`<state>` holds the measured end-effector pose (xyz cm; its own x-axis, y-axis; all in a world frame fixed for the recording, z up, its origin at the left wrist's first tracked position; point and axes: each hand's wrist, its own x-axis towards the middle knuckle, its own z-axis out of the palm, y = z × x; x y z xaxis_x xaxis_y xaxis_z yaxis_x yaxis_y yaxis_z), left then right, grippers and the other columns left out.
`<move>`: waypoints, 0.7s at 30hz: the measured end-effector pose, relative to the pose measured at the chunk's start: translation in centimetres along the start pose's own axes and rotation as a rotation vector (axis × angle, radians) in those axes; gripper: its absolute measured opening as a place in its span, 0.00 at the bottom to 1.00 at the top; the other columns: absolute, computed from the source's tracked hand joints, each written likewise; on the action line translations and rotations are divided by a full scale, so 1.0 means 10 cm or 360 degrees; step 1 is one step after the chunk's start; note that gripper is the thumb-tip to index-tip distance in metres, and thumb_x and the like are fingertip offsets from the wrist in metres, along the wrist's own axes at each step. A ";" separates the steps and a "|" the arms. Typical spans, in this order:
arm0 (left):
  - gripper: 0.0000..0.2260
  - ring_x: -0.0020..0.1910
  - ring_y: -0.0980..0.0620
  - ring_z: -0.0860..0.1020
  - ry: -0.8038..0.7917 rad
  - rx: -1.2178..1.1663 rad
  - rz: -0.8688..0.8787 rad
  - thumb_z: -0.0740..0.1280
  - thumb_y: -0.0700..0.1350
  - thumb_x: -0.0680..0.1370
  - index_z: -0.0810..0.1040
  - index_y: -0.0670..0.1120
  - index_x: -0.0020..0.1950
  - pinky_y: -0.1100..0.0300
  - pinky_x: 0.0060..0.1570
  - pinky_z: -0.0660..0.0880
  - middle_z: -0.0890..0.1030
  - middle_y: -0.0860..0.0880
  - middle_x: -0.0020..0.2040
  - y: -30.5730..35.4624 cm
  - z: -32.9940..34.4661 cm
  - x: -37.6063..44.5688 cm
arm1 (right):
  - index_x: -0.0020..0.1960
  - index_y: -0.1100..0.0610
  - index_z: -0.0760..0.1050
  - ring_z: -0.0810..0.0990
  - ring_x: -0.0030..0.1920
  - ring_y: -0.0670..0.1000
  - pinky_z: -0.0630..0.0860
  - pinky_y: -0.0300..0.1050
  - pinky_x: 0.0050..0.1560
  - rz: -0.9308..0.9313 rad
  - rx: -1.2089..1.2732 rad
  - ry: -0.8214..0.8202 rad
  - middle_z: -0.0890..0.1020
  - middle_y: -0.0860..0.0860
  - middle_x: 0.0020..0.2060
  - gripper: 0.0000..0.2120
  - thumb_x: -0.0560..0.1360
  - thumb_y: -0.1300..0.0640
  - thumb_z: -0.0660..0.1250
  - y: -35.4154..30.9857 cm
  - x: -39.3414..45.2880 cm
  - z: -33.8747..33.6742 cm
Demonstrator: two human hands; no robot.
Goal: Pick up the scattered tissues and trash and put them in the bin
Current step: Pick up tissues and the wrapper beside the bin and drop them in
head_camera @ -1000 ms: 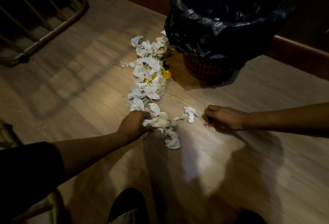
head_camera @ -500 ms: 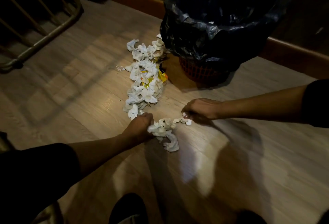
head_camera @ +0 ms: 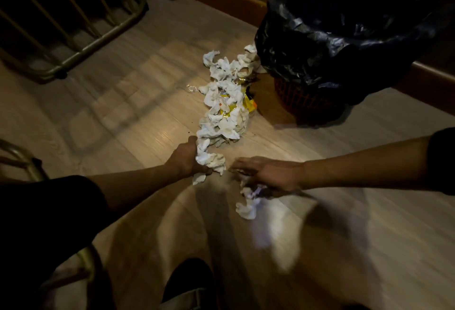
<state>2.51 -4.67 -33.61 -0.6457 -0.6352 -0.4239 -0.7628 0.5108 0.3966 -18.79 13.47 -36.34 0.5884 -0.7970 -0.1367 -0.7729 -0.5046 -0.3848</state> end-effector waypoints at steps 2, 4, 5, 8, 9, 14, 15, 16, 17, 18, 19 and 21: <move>0.51 0.63 0.37 0.76 -0.0023 0.0017 -0.0025 0.82 0.53 0.62 0.58 0.40 0.76 0.53 0.55 0.74 0.76 0.38 0.66 -0.02 0.00 0.02 | 0.57 0.59 0.79 0.64 0.75 0.64 0.66 0.57 0.72 -0.0018 0.0111 -0.0041 0.68 0.63 0.72 0.18 0.73 0.49 0.68 -0.02 0.07 0.01; 0.51 0.65 0.38 0.75 -0.0039 0.0024 0.0026 0.82 0.53 0.62 0.58 0.44 0.77 0.51 0.61 0.74 0.76 0.39 0.67 -0.04 0.00 0.04 | 0.54 0.59 0.79 0.75 0.63 0.61 0.76 0.57 0.61 0.0014 0.0130 -0.0115 0.75 0.60 0.63 0.14 0.74 0.50 0.68 -0.07 0.19 0.05; 0.51 0.65 0.38 0.75 -0.0048 0.0035 0.0043 0.82 0.54 0.62 0.58 0.45 0.77 0.50 0.63 0.74 0.76 0.39 0.68 -0.04 -0.01 0.07 | 0.53 0.58 0.78 0.76 0.57 0.58 0.78 0.55 0.53 0.0035 0.0125 -0.0155 0.76 0.58 0.59 0.12 0.75 0.51 0.68 -0.08 0.24 0.08; 0.49 0.66 0.38 0.73 -0.0105 0.0131 0.0073 0.81 0.56 0.62 0.61 0.49 0.77 0.52 0.64 0.72 0.74 0.38 0.68 -0.06 -0.01 0.14 | 0.52 0.57 0.77 0.76 0.50 0.54 0.78 0.51 0.46 0.0104 0.0124 -0.0156 0.77 0.56 0.52 0.10 0.76 0.52 0.66 -0.08 0.24 0.07; 0.46 0.65 0.37 0.73 -0.0127 0.0165 0.0076 0.80 0.57 0.63 0.62 0.51 0.77 0.53 0.64 0.71 0.73 0.37 0.67 -0.05 0.00 0.16 | 0.53 0.58 0.77 0.76 0.50 0.54 0.77 0.49 0.46 0.0128 0.0144 -0.0147 0.78 0.56 0.52 0.10 0.76 0.53 0.66 -0.09 0.22 0.06; 0.31 0.57 0.38 0.75 -0.0183 0.0301 0.0129 0.76 0.57 0.68 0.72 0.51 0.68 0.54 0.60 0.73 0.69 0.40 0.62 -0.03 0.05 0.22 | 0.48 0.54 0.75 0.76 0.45 0.50 0.73 0.40 0.45 0.0295 0.0253 -0.0126 0.78 0.52 0.46 0.04 0.76 0.54 0.65 -0.03 0.12 0.04; 0.30 0.58 0.39 0.75 -0.0184 0.0348 0.0159 0.75 0.57 0.69 0.71 0.51 0.69 0.54 0.60 0.73 0.69 0.40 0.63 -0.03 0.04 0.24 | 0.47 0.53 0.75 0.75 0.43 0.50 0.71 0.39 0.44 0.0346 0.0258 -0.0087 0.78 0.51 0.45 0.03 0.76 0.54 0.65 0.03 0.11 0.01; 0.29 0.58 0.40 0.75 -0.0169 0.0376 0.0199 0.74 0.57 0.71 0.72 0.50 0.69 0.53 0.60 0.73 0.69 0.40 0.64 -0.04 0.02 0.25 | 0.47 0.53 0.74 0.75 0.42 0.49 0.70 0.39 0.43 0.0416 0.0244 -0.0038 0.78 0.51 0.44 0.03 0.77 0.53 0.65 0.10 0.10 -0.04; 0.28 0.58 0.40 0.76 -0.0139 0.0386 0.0242 0.74 0.57 0.71 0.72 0.50 0.68 0.54 0.60 0.74 0.69 0.41 0.65 -0.04 -0.02 0.26 | 0.48 0.52 0.75 0.75 0.42 0.49 0.71 0.40 0.43 0.0487 0.0218 0.0024 0.78 0.50 0.44 0.04 0.77 0.52 0.64 0.16 0.11 -0.10; 0.27 0.58 0.41 0.77 -0.0075 0.0383 0.0299 0.73 0.57 0.71 0.73 0.48 0.67 0.54 0.58 0.74 0.68 0.41 0.66 -0.05 -0.05 0.29 | 0.49 0.52 0.75 0.76 0.42 0.49 0.73 0.42 0.44 0.0570 0.0205 0.0086 0.78 0.50 0.44 0.05 0.77 0.52 0.64 0.24 0.13 -0.17; 0.26 0.57 0.41 0.78 -0.0013 0.0388 0.0350 0.73 0.57 0.72 0.75 0.46 0.65 0.54 0.57 0.75 0.68 0.42 0.67 -0.04 -0.10 0.31 | 0.50 0.53 0.75 0.77 0.43 0.50 0.75 0.44 0.44 0.0645 0.0183 0.0150 0.78 0.51 0.45 0.06 0.76 0.52 0.64 0.31 0.15 -0.26; 0.24 0.55 0.42 0.80 0.0098 0.0427 0.0439 0.71 0.57 0.72 0.76 0.43 0.61 0.53 0.54 0.77 0.68 0.44 0.70 -0.04 -0.20 0.35 | 0.52 0.55 0.77 0.78 0.47 0.53 0.77 0.48 0.46 0.0797 0.0122 0.0237 0.78 0.53 0.49 0.08 0.74 0.55 0.66 0.46 0.23 -0.43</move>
<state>0.60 -8.26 -33.59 -0.8309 -0.4821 -0.2780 -0.5481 0.7954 0.2586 -22.00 7.90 -34.44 0.1067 -0.9755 -0.1922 -0.9278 -0.0283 -0.3720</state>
